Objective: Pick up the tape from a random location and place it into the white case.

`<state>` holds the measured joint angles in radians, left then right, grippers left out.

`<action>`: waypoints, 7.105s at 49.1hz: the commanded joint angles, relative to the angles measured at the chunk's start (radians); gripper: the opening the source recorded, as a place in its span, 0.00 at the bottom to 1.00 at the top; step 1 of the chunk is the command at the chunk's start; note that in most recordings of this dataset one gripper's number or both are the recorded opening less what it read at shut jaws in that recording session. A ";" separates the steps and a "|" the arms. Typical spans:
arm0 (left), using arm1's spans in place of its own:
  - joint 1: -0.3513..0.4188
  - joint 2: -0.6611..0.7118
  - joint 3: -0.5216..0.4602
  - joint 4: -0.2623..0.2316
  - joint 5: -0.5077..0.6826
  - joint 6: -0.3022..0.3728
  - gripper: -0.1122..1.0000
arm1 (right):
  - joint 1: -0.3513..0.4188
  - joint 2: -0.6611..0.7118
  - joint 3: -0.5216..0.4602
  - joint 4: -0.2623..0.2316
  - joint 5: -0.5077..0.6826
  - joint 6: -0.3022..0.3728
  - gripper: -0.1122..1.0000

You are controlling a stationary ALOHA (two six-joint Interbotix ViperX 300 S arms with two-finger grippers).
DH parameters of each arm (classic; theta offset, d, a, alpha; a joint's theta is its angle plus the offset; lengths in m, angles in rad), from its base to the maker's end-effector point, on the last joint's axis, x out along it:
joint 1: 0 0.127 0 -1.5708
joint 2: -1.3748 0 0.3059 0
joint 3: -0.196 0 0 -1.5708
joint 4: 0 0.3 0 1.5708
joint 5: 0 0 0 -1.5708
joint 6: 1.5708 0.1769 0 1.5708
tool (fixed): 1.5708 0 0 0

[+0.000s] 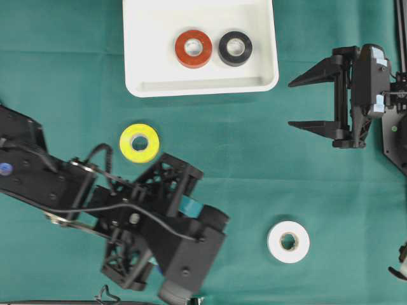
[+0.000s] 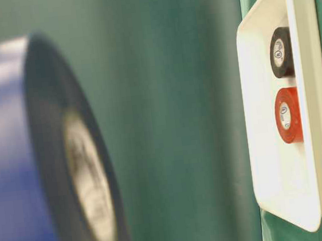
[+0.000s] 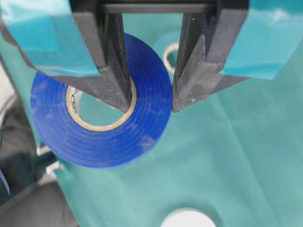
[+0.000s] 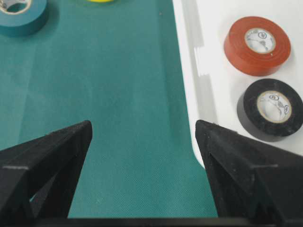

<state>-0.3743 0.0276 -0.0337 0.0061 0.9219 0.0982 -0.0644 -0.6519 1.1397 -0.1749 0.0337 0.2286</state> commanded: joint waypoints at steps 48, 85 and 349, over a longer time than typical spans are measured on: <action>0.005 -0.172 0.202 0.002 -0.103 -0.005 0.30 | -0.002 0.002 -0.023 -0.002 0.011 -0.003 0.88; 0.422 -0.195 0.311 0.003 -0.104 0.000 0.30 | -0.002 0.002 -0.025 -0.003 0.011 -0.009 0.88; 0.549 -0.150 0.483 -0.009 -0.390 -0.032 0.98 | -0.002 0.002 -0.063 -0.017 0.055 0.000 0.88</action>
<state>0.2178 -0.0982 0.4633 0.0000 0.5553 0.0767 -0.0644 -0.6519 1.1045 -0.1917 0.0936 0.2270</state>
